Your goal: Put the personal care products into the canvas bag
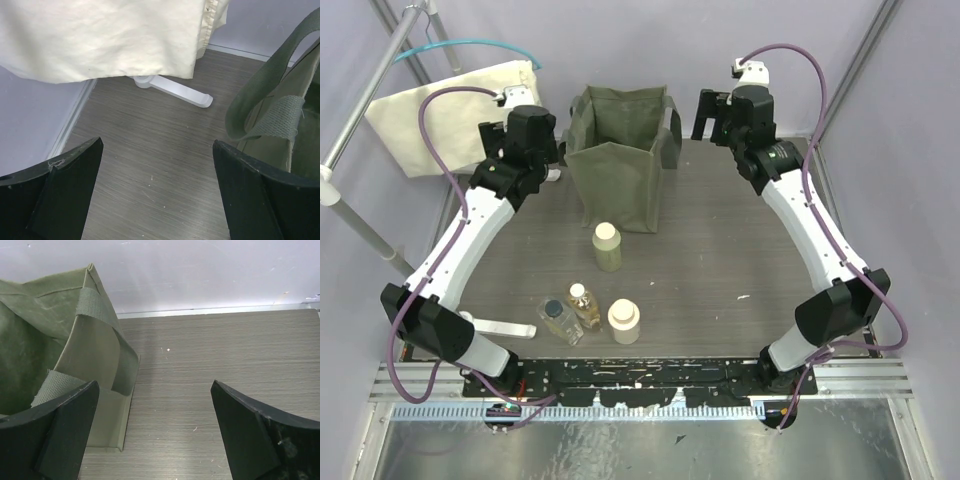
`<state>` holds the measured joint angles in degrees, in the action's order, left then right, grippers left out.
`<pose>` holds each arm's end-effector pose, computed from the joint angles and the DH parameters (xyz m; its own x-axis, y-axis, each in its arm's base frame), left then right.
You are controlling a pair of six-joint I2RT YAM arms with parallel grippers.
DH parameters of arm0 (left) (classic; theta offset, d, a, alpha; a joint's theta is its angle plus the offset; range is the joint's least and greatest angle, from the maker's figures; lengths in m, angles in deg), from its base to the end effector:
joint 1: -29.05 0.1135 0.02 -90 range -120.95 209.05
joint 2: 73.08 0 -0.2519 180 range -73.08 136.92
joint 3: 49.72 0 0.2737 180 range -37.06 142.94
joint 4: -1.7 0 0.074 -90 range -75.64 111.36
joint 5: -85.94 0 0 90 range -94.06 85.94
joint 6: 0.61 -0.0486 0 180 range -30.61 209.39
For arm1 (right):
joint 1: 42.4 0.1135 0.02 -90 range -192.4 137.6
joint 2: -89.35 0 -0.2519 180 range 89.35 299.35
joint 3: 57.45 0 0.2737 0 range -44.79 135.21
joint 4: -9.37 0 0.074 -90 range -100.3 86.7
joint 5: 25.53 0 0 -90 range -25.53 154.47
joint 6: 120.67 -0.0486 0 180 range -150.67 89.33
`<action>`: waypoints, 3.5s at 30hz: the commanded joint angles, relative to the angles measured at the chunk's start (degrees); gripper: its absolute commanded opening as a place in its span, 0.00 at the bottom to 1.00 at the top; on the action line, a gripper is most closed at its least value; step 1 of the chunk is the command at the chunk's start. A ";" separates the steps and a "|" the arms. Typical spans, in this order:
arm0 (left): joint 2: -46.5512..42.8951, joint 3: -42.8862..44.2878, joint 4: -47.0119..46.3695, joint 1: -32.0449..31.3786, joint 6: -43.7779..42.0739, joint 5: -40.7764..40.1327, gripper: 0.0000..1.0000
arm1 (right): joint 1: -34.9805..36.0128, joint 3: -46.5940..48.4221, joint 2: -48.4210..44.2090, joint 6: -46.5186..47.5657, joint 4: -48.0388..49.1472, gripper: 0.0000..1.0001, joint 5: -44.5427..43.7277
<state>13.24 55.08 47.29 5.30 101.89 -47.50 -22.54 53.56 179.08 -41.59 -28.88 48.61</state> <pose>0.3436 -0.1147 0.4018 -0.3493 -0.0180 -0.9369 -0.3517 0.9292 0.1132 0.3707 0.1198 0.4295 -0.2849 0.0909 -0.9542 -0.0275 0.9943 0.1029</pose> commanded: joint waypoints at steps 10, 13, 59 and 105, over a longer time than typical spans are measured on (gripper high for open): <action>-10.08 -18.65 -25.52 -0.16 -13.52 5.90 0.98 | 0.62 5.40 1.06 -0.55 1.51 1.00 1.11; -10.33 -17.47 -23.50 -0.15 -12.83 4.08 0.98 | 0.69 8.66 2.41 -1.96 -1.41 1.00 1.03; -13.11 -22.08 -15.36 -0.16 -2.49 11.00 0.98 | 9.89 38.75 47.17 7.24 0.55 1.00 23.07; -8.50 -18.33 -17.86 -4.10 -0.03 21.23 0.98 | 10.28 -1.08 6.17 0.81 -45.13 1.00 -5.65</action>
<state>4.67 34.58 28.80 2.55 100.40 -26.02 -12.51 44.40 186.97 -40.69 -70.15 48.48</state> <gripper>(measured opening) 0.979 0.999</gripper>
